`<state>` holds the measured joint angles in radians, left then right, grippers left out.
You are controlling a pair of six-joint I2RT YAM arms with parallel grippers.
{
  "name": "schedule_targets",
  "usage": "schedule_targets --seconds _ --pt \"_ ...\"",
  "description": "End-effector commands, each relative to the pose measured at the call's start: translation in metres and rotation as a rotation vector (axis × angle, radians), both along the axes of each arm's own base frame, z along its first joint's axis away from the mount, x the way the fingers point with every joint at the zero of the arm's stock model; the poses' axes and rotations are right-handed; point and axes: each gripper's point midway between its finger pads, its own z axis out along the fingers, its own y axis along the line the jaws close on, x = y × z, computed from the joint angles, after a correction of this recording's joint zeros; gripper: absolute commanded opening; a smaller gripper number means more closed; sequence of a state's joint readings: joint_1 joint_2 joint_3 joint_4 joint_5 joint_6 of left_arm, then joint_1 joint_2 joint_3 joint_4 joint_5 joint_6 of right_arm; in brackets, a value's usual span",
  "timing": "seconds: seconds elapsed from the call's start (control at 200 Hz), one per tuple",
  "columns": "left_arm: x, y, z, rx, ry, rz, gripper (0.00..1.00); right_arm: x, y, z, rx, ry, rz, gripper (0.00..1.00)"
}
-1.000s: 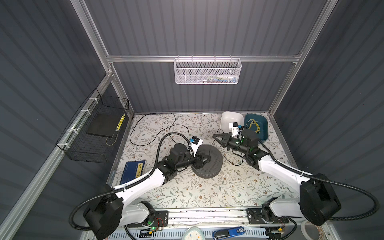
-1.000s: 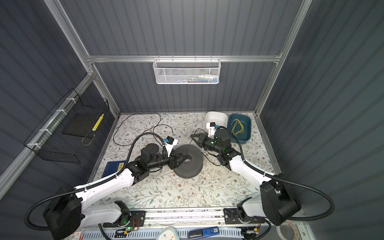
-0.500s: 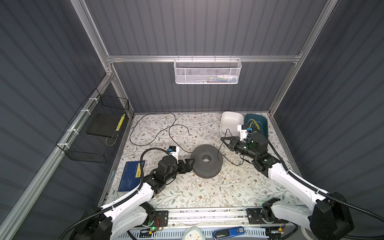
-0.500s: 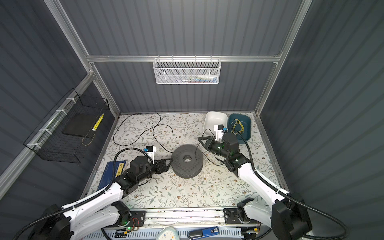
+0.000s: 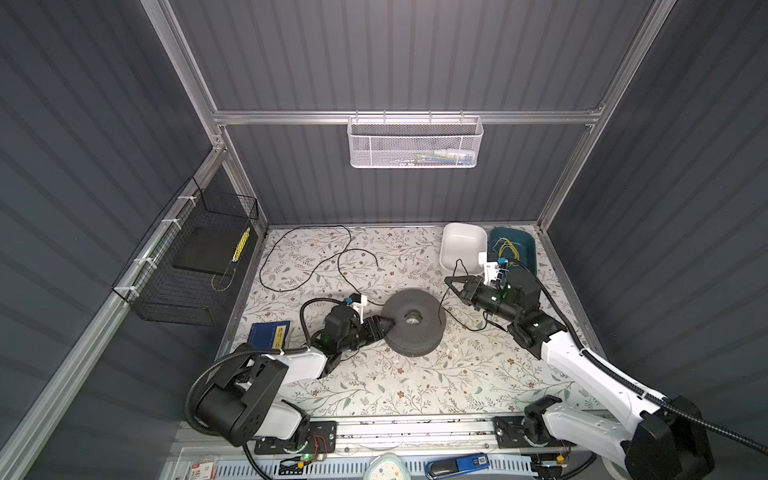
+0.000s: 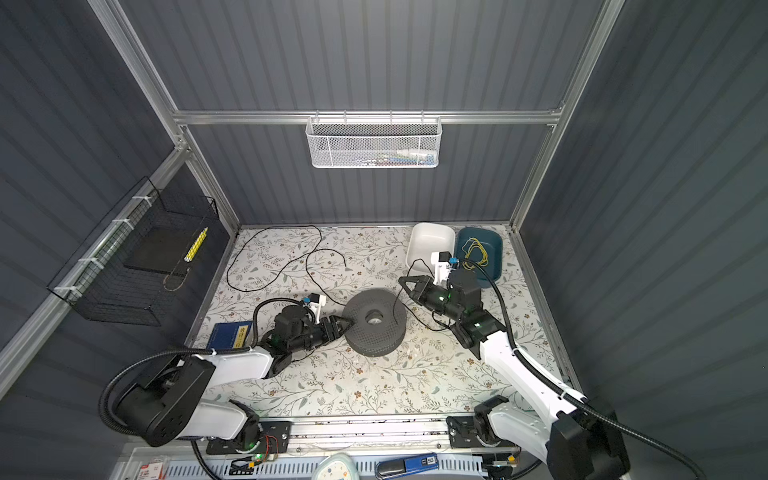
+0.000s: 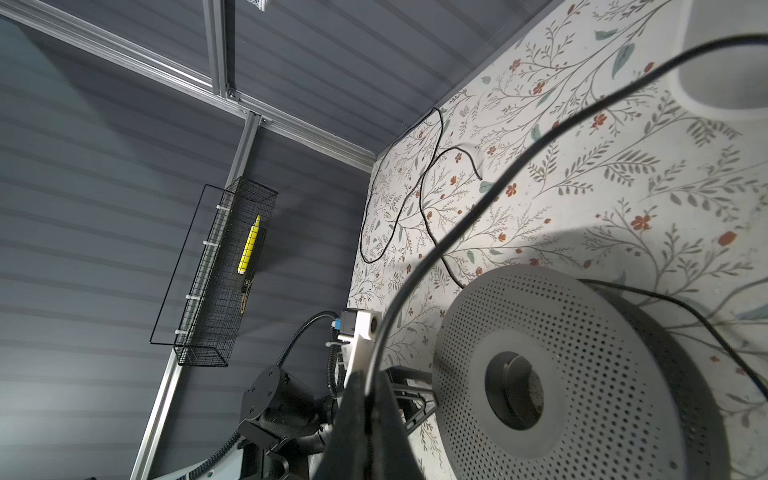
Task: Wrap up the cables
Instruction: 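Tip the grey spool up onto its edge with the left gripper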
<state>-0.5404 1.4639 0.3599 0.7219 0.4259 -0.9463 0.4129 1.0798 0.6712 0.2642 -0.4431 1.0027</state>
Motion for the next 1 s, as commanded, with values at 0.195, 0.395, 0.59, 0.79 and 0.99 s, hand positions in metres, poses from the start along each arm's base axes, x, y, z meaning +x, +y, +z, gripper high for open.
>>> schedule_targets --seconds 0.195,0.395,0.59,0.79,0.99 --pt "0.019 -0.012 0.009 -0.220 -0.004 -0.016 0.04 -0.003 -0.005 0.002 -0.008 -0.020 -0.005 0.00" --pt "0.027 0.001 0.015 -0.293 0.018 0.032 0.00 -0.003 -0.011 0.009 -0.002 -0.035 -0.020 0.00" --pt "0.024 0.009 0.044 -0.160 -0.014 0.037 0.00 -0.001 -0.019 0.019 0.002 -0.060 -0.040 0.00" --pt "0.012 0.051 0.118 0.224 -0.180 0.135 0.00 0.004 -0.030 0.021 -0.004 -0.071 -0.071 0.00" --pt "-0.005 0.041 0.150 0.486 -0.261 0.129 0.00 0.014 -0.037 0.023 -0.016 -0.079 -0.102 0.00"
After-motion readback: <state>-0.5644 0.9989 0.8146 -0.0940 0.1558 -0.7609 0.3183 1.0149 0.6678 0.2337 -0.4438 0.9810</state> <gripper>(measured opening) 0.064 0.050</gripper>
